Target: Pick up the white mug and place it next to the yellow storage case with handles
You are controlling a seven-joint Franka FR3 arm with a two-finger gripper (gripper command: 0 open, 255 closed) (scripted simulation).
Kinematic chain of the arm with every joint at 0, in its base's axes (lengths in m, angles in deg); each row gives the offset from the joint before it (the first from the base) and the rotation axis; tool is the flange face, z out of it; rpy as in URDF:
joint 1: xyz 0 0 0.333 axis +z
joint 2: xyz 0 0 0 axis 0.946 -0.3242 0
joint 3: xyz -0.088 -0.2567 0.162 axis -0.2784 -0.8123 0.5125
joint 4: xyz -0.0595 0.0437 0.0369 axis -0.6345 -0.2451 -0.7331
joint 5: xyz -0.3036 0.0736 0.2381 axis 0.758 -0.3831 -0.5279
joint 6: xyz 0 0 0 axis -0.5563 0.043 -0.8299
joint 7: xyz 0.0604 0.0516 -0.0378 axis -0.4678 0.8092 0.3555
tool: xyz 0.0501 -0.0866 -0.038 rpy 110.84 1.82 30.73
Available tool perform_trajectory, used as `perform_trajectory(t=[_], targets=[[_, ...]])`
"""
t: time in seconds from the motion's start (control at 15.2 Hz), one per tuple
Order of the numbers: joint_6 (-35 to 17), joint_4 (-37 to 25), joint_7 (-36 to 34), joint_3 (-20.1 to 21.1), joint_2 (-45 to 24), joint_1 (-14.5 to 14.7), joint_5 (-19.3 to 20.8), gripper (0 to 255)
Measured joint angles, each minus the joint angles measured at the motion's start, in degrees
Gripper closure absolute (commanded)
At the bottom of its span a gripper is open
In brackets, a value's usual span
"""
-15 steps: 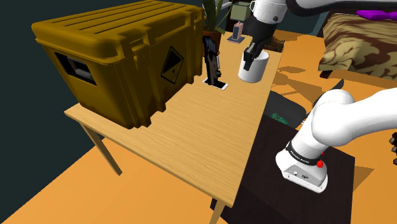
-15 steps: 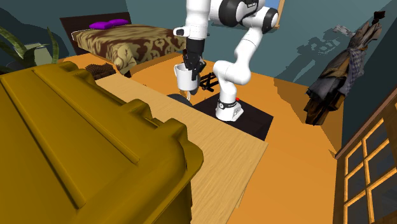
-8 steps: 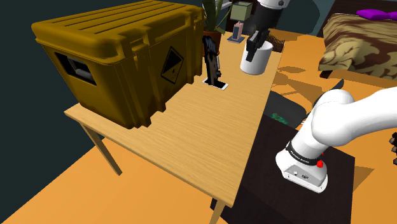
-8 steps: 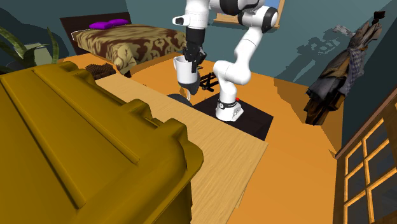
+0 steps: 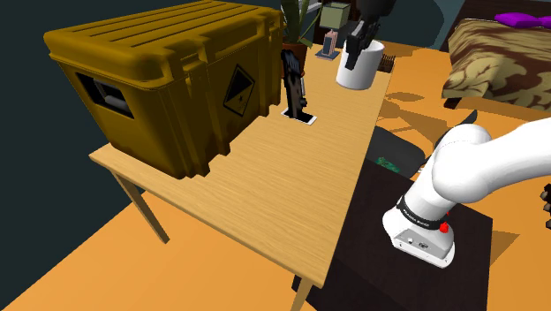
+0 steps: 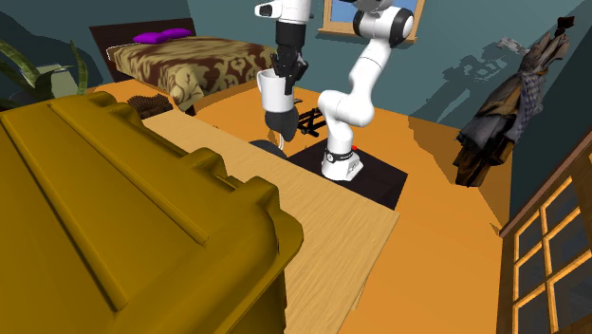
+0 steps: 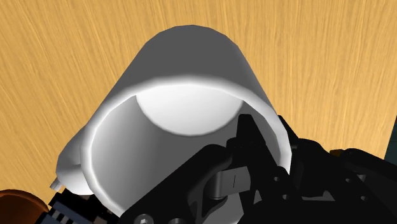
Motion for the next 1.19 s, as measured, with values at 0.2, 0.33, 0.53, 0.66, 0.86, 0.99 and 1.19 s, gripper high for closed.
perform_trajectory(t=[0.2, 0.33, 0.53, 0.66, 0.86, 0.99, 1.19], targets=[[1.92, -2.93, 0.01, -0.01, -1.02, -0.05, 0.04, 255], [3.17, -4.63, -0.01, 0.00, -1.47, -0.06, 0.06, 255], [5.43, -7.97, 0.10, -0.12, -2.55, -0.13, 0.15, 255], [6.80, -10.32, 0.05, -0.06, -3.52, -0.16, 0.16, 255], [8.89, -13.45, 0.00, -0.01, -4.56, -0.18, 0.18, 255], [10.25, -15.78, 0.30, -0.27, -5.52, -0.27, 0.34, 255], [12.68, -19.79, 0.05, -0.04, -7.11, -0.29, 0.29, 255]])
